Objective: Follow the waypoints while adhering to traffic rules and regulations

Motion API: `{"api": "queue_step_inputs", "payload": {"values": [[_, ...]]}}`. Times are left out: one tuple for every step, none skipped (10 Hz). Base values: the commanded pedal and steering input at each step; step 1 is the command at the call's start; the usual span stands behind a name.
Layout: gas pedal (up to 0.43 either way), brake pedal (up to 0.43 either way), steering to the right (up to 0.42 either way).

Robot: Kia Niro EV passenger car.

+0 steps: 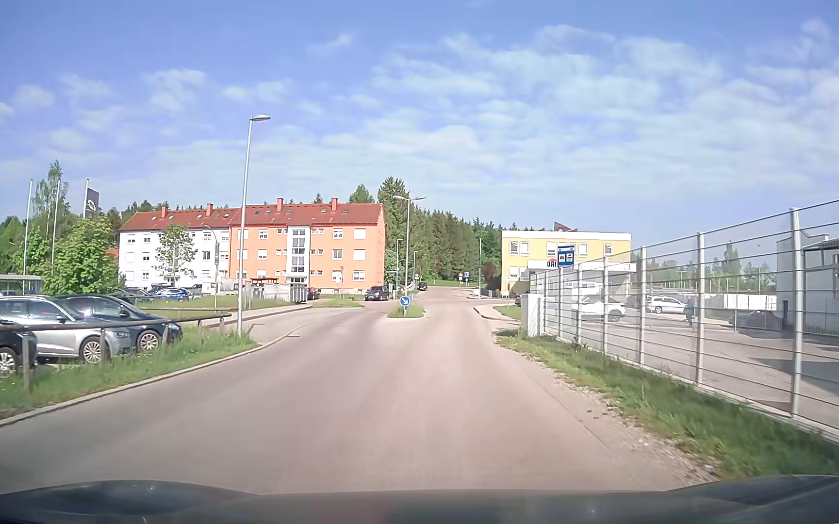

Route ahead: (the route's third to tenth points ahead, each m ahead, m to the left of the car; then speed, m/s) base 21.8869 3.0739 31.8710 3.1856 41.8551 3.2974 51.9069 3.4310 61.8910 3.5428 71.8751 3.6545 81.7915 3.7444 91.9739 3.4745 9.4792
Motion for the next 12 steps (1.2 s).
{"api": "queue_step_inputs", "payload": {"values": [[0.008, 0.000, 0.001], [0.020, 0.000, 0.001], [0.020, 0.000, 0.001], [0.000, 0.000, 0.001], [0.000, 0.000, 0.002], [0.000, 0.000, 0.001], [0.000, 0.000, 0.002], [0.000, 0.000, 0.002], [0.000, 0.000, 0.002], [0.000, 0.000, 0.003], [0.000, 0.000, 0.003], [0.000, 0.000, 0.003]]}}
